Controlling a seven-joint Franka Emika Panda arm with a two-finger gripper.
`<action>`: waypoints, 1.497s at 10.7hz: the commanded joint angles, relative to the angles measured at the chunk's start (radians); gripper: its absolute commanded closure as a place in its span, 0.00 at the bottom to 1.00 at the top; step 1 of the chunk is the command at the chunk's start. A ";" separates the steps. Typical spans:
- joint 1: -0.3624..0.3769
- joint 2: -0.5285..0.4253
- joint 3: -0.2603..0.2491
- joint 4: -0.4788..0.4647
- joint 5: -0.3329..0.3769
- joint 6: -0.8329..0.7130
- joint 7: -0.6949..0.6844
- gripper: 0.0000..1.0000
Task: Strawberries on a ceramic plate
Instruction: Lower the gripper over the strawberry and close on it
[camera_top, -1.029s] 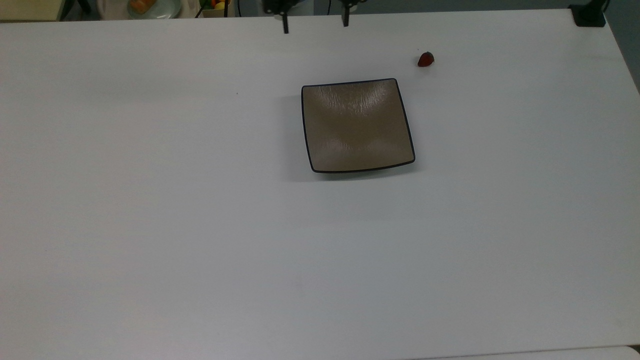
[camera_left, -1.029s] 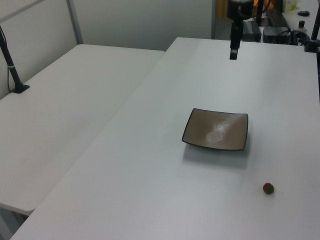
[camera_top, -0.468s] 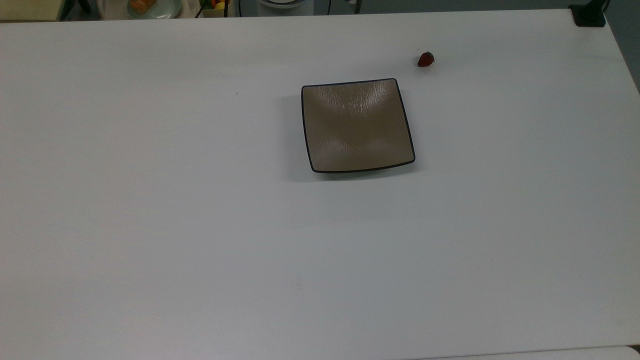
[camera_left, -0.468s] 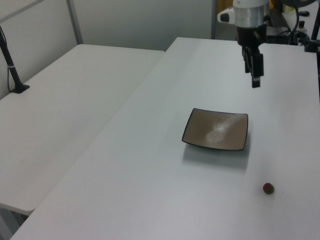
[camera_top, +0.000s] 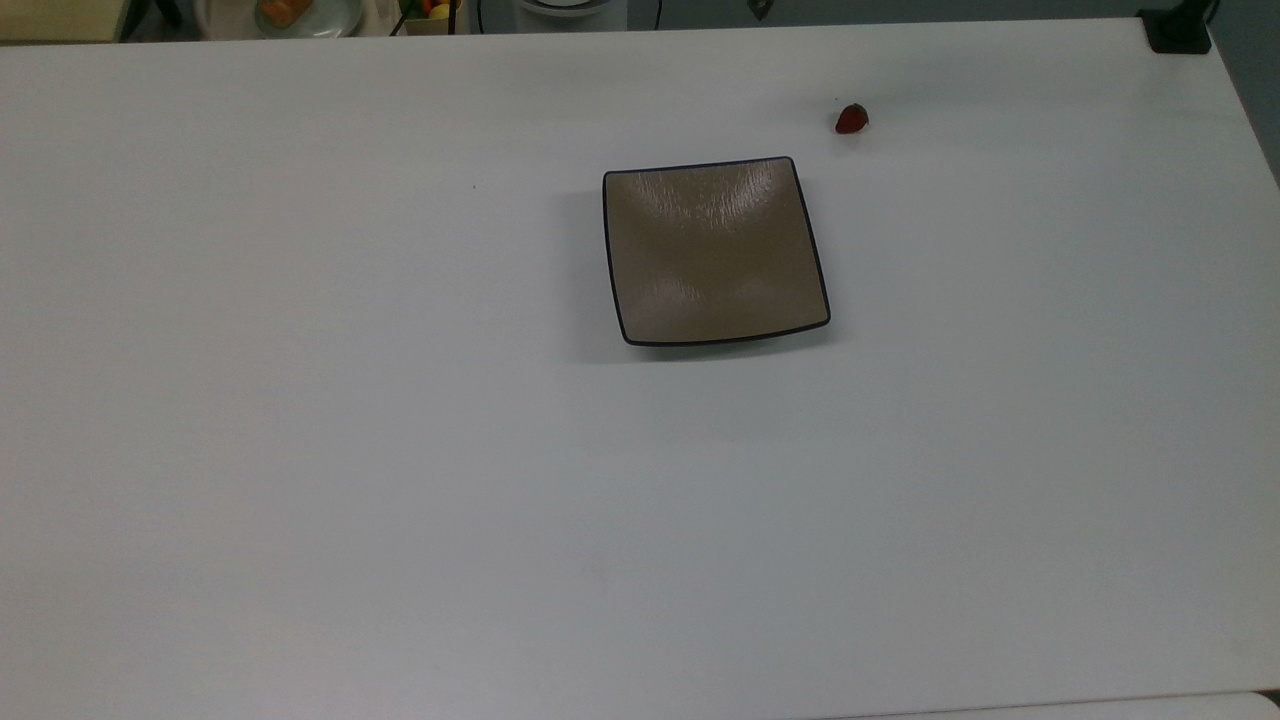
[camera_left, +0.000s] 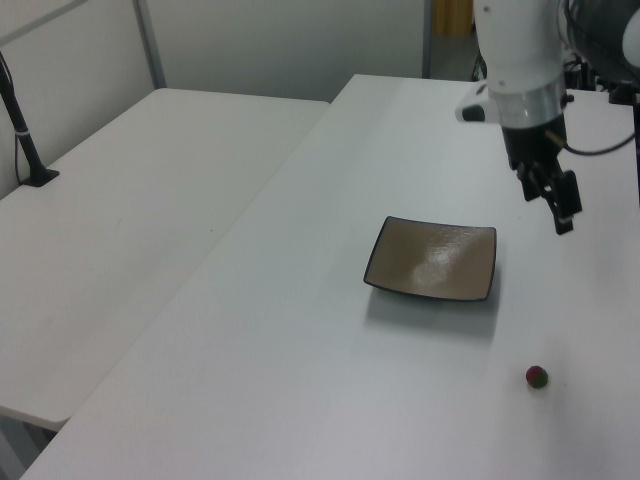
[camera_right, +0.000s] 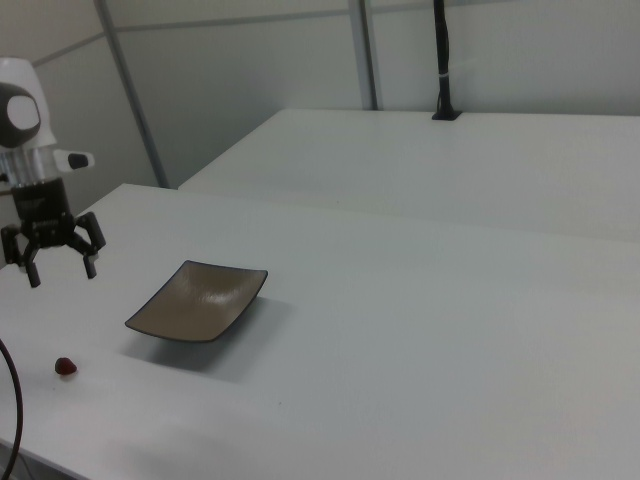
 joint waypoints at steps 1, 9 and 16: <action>0.018 -0.015 0.035 -0.116 0.020 0.077 -0.022 0.00; 0.020 0.043 0.090 -0.333 0.058 0.545 0.057 0.00; 0.020 0.157 0.159 -0.336 0.058 0.693 0.147 0.00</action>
